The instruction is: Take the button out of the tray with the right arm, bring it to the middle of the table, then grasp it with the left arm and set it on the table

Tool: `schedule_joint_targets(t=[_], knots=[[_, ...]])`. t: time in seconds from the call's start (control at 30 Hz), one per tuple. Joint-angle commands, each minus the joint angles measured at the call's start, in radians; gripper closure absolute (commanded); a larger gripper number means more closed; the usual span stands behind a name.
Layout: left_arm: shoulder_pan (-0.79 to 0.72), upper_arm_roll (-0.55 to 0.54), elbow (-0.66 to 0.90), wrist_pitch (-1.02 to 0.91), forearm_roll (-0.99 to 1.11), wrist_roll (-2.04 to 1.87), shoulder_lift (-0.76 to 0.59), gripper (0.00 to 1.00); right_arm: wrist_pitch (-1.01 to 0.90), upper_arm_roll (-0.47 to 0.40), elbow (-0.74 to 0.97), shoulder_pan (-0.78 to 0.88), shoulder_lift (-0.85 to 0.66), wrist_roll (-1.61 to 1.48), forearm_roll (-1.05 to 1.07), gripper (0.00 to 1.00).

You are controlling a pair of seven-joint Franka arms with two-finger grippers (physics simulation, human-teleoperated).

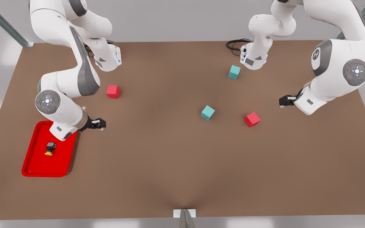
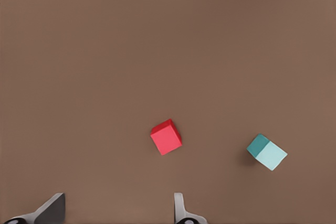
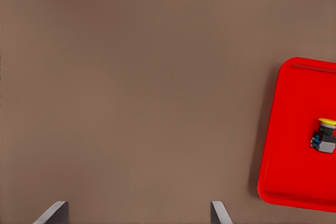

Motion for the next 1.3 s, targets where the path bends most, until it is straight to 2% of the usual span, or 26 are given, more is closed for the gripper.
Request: schedule_joint_targets(t=[0.0,0.03,0.13,0.23,0.3,0.33,0.4,0.47,0.57,0.83,0.97,1.07,1.27], knots=[[-0.001,-0.001,0.000,0.051,0.006,0.012,0.001,0.00,0.047,0.000,0.008,-0.008,-0.001,0.030,0.003,0.00],[-0.001,-0.001,0.000,0.049,0.006,0.012,0.001,0.00,-0.047,0.000,0.044,-0.008,0.022,0.028,0.017,0.00],[-0.007,-0.001,0.000,0.051,0.006,0.012,0.004,0.00,-0.090,-0.007,0.048,-0.150,0.105,0.030,0.290,0.00],[-0.013,-0.001,0.000,0.049,0.006,0.014,0.006,0.00,-0.076,-0.007,0.045,-0.225,0.192,-0.207,0.280,0.00],[-0.015,0.001,0.000,0.049,0.006,0.012,0.007,0.00,-0.058,-0.009,0.040,-0.253,0.198,-0.248,0.113,0.00],[-0.015,-0.001,0.000,0.049,0.006,0.012,0.007,0.00,-0.027,-0.007,0.037,-0.251,0.203,-0.254,-0.003,0.00],[-0.016,0.001,0.000,0.049,0.006,0.012,0.007,0.00,0.013,-0.009,-0.002,-0.307,0.211,-0.329,-0.029,0.00],[-0.021,-0.001,0.000,0.048,0.006,0.012,0.009,0.00,0.123,-0.004,-0.039,-0.348,0.221,-0.366,-0.174,0.00],[-0.021,-0.001,0.000,0.048,0.006,0.012,0.015,0.00,0.514,-0.004,-0.140,-0.428,0.267,-0.469,-0.220,0.00],[-0.022,-0.001,0.000,0.041,0.006,0.012,0.016,0.00,0.686,-0.004,-0.164,-0.537,0.366,-0.564,-0.267,0.00],[-0.024,-0.001,0.000,0.041,0.006,0.012,0.024,0.00,0.816,-0.004,-0.306,-0.594,0.353,-0.563,-0.283,0.00],[-0.024,-0.001,0.000,0.041,0.006,0.012,0.029,0.00,0.847,-0.004,-0.358,-0.610,0.353,-0.556,-0.290,0.00],[-0.024,-0.002,0.000,0.041,0.006,0.012,0.029,0.00,0.899,-0.004,-0.360,-0.635,0.361,-0.553,-0.335,0.00]])
